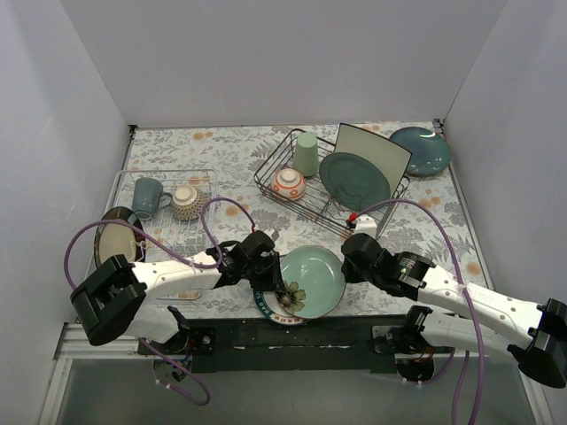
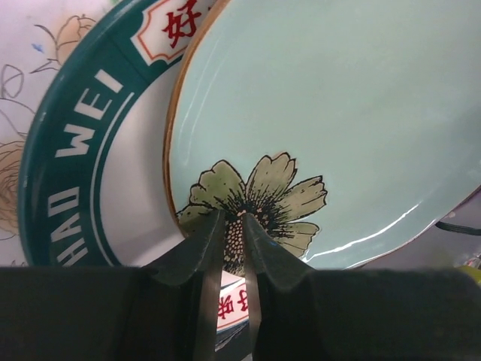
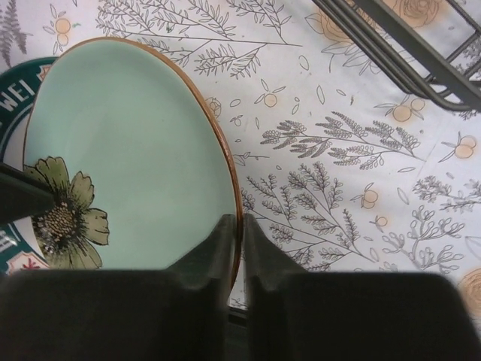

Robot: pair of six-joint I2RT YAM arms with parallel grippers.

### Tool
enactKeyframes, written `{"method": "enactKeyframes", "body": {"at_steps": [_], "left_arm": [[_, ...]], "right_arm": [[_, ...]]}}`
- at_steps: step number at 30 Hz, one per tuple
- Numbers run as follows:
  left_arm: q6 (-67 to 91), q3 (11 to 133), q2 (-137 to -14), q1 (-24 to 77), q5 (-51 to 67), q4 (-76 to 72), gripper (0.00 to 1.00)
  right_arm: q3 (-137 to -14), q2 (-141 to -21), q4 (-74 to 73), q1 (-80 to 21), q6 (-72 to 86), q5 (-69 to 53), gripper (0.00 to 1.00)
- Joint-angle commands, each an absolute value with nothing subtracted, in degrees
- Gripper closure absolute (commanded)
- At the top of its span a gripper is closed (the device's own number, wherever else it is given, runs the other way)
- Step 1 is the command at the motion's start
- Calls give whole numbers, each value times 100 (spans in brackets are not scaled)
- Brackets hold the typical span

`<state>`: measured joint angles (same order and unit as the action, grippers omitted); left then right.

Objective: Load the mixed dishes into the dish rack

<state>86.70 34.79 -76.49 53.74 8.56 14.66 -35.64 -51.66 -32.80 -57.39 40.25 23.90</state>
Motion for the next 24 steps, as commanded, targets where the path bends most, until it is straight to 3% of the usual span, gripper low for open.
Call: {"method": "enactKeyframes", "body": {"at_steps": [1,3,4,7,14,21,24], "left_arm": [[8745,3252,-7831,5502,650,1468,85],[8763,3208,-7918,5546,659,1407,86],[8763,3199,-7945,5563,668,1380,86],[8789,3155,-8068,5625,668,1292,87],[8815,3138,-8279,5704,677,1169,93],[8815,3120,-8323,5748,677,1116,99],[8824,3120,-8376,5774,694,1072,100]], "right_arm": [[-3446,-5010,-3068,-5748,4078,2505,66],[-3384,-4992,-3032,-5748,4069,2479,48],[-3349,-4966,-2937,-5757,4052,2409,32],[-3165,-4887,-2708,-5748,4017,2216,18],[-2760,-4931,-1997,-5731,3999,1917,12],[-2189,-4940,-969,-5704,4087,1345,12],[-1978,-4896,-844,-5695,4236,1283,17]]}}
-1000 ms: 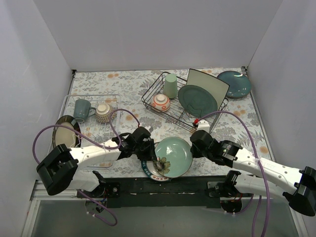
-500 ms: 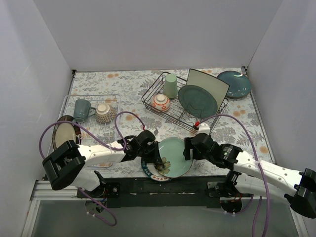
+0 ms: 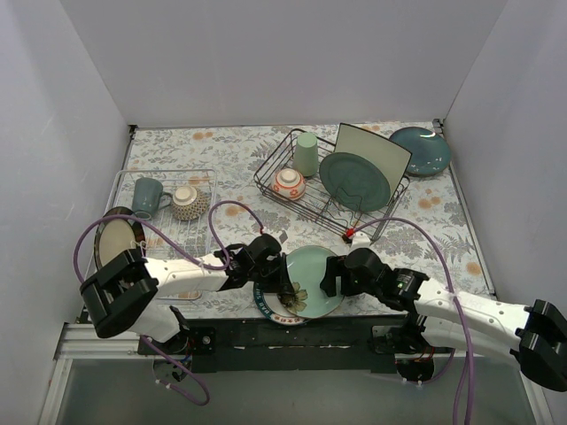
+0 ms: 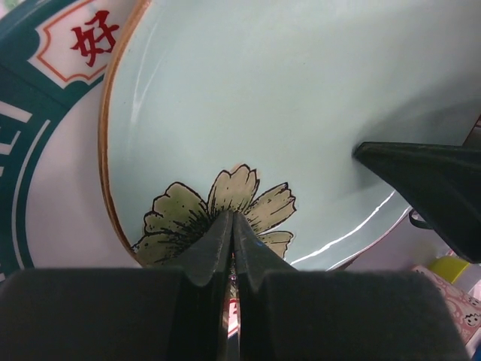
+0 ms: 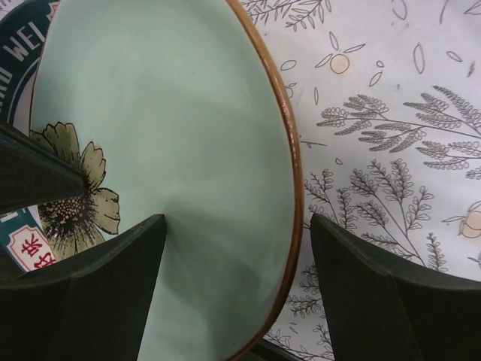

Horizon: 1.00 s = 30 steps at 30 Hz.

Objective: Load the mixed dishes into the dish rack

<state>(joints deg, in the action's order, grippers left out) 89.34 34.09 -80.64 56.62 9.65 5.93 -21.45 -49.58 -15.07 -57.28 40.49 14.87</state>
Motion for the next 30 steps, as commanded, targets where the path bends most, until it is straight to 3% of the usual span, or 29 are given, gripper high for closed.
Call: {"method": "enactKeyframes", "body": {"at_steps": [1,10,11,12,14,15,20,25,30], "left_arm": [[8850,3120,-8393,5783,703,1064,100],[8947,3296,-8525,5968,650,958,100],[8947,3305,-8517,5976,650,949,100],[8947,3313,-8525,5994,624,967,100],[8947,3340,-8455,6003,607,975,100],[8947,3340,-8420,6003,572,993,100],[8903,3550,-8017,6012,335,1344,99],[8745,3981,-7498,6012,71,2028,86],[8631,4429,-6962,6012,-325,2583,51]], "right_arm": [[-1917,-4843,-879,-5695,4384,1335,19],[-1389,-3771,-1142,-5704,4904,1836,41],[-1423,-3692,-1290,-5695,4913,1889,47],[-1441,-3587,-1370,-5687,4904,1968,59],[-1572,-3525,-1685,-5695,4904,2074,68],[-1625,-3498,-1774,-5695,4878,2144,77],[-2030,-3524,-2249,-5695,4711,2355,96],[-2661,-3665,-2399,-5695,4194,2522,99],[-3452,-4129,-2277,-5695,3491,2444,99]]}}
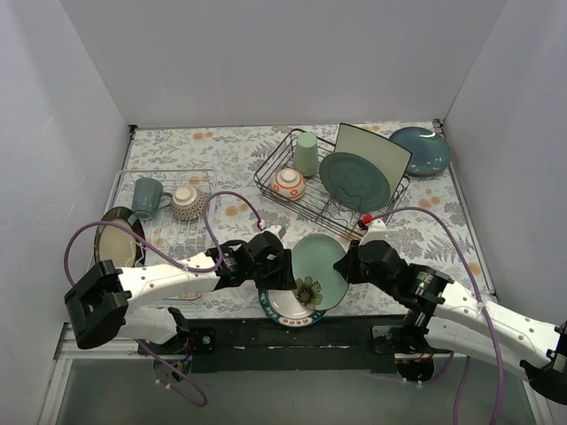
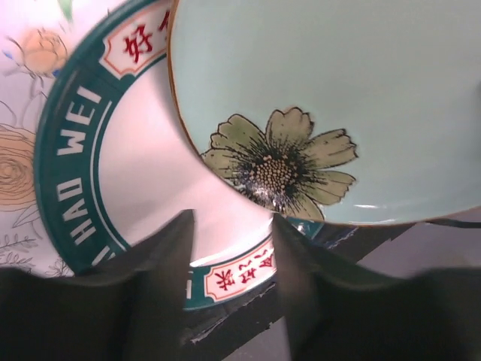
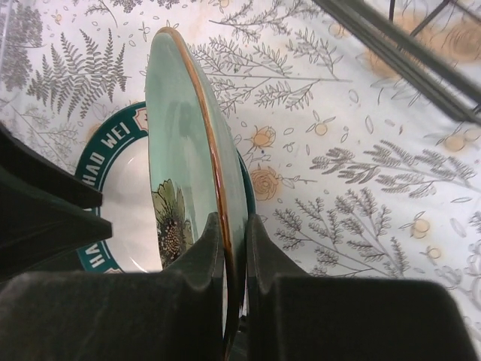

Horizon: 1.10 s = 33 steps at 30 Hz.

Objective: Load the mixed dishes into the dish rack

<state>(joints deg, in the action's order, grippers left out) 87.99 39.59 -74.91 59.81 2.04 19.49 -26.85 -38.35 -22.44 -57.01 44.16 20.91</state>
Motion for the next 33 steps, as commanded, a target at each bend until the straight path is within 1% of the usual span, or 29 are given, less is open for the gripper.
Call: {"method": "enactKeyframes", "body": {"at_steps": [1,2,3,6,7,11,12,15,19,22,24,25,26,29,33], "left_arm": [[8631,4456,-6787,6012,-395,2732,43],[8631,4482,-6716,6012,-509,2812,36],[8631,4509,-6637,6012,-579,2891,27],[8648,4535,-6408,6012,-860,3172,5],[8648,4535,-6329,6012,-922,3303,2],[8544,4491,-6118,6012,-1151,3489,2],[8473,4456,-6039,6012,-1099,3446,2],[8271,4298,-5696,6012,-1116,3235,2],[8139,4070,-5353,6003,-1160,2954,2],[8104,3868,-5195,6003,-1195,2813,2],[8104,3719,-5125,6003,-1248,2769,2],[8104,3666,-5107,6003,-1283,2742,2],[8104,3622,-5080,6003,-1353,2742,2],[8112,3472,-5010,6003,-1476,2751,2],[8165,3331,-4922,6003,-1573,2760,2]], "right_arm": [[-3593,-4218,-2259,-5695,3385,2426,99],[-3899,-4306,-2224,-5695,3149,2400,99],[-4059,-4489,-2224,-5695,3042,2391,99],[-4762,-4876,-2250,-5695,2569,2460,99],[-4990,-4982,-2285,-5695,2436,2522,99],[-6194,-5440,-2575,-5687,1847,2873,99],[-6701,-5580,-2619,-5687,1559,2961,99],[-7572,-5808,-2610,-5678,1100,3224,99],[-8366,-6152,-2549,-5660,22,3769,99],[-8403,-6310,-2059,-5634,-762,4191,99],[-8263,-6319,-1707,-5625,-1623,4437,99],[-8035,-6302,-1540,-5608,-1913,4456,99],[-7885,-6276,-1164,-5599,-2560,4439,99],[-7341,-6030,-608,-5572,-3415,4281,99],[-7102,-6082,-642,-5432,-3988,4263,99]]}}
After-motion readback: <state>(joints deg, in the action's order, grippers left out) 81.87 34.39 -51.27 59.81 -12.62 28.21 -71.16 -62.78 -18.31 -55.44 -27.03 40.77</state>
